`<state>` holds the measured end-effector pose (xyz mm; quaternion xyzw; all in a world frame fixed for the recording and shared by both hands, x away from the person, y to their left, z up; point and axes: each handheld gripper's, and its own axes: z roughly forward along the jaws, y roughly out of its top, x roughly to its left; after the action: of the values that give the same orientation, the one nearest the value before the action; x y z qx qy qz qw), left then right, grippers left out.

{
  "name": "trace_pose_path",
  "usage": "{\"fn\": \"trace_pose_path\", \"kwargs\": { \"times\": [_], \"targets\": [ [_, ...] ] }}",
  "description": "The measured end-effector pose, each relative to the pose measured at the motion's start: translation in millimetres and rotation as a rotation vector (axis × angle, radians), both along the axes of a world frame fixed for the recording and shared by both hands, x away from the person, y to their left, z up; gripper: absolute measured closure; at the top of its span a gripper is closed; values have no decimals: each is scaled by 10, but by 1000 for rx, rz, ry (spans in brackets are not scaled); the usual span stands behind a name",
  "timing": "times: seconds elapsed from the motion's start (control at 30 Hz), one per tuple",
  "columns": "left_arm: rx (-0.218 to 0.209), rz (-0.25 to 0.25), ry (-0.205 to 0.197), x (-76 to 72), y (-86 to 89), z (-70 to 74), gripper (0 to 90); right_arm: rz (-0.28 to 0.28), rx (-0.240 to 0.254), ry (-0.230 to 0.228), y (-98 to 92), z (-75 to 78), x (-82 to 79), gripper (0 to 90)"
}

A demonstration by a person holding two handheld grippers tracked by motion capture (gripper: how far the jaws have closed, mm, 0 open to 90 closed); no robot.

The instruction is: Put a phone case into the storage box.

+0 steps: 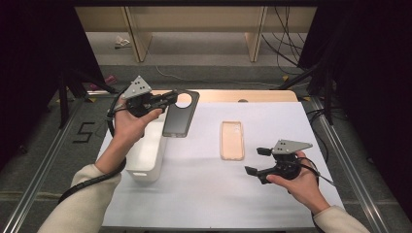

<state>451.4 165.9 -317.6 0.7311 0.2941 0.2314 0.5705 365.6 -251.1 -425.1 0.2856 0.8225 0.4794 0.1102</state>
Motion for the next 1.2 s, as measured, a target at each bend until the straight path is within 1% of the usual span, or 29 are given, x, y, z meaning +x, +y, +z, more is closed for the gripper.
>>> {"fn": "trace_pose_path", "kwargs": {
  "times": [0.1, 0.43, 0.67, 0.8, 0.97, 1.2],
  "targets": [
    [10, 9, -4, 21, 59, 7, 807, -1, 1, 1, -6, 1, 0, 159],
    [13, 31, -23, 77, 232, 45, 807, -2, -1, 2, -9, -1, -3, 160],
    [17, 43, -29, 101, 307, 66, 807, -2, -1, 4, -9, -3, -2, 160],
    [26, 51, -42, 125, 362, 76, 807, -2, 0, 5, -9, -6, -1, 160],
    [27, 60, -49, 160, 422, 74, 807, -2, -1, 5, -13, -11, 3, 160],
    [41, 80, -48, 222, 509, 48, 807, -3, 0, 6, -15, -13, 5, 161]
  ]
}}
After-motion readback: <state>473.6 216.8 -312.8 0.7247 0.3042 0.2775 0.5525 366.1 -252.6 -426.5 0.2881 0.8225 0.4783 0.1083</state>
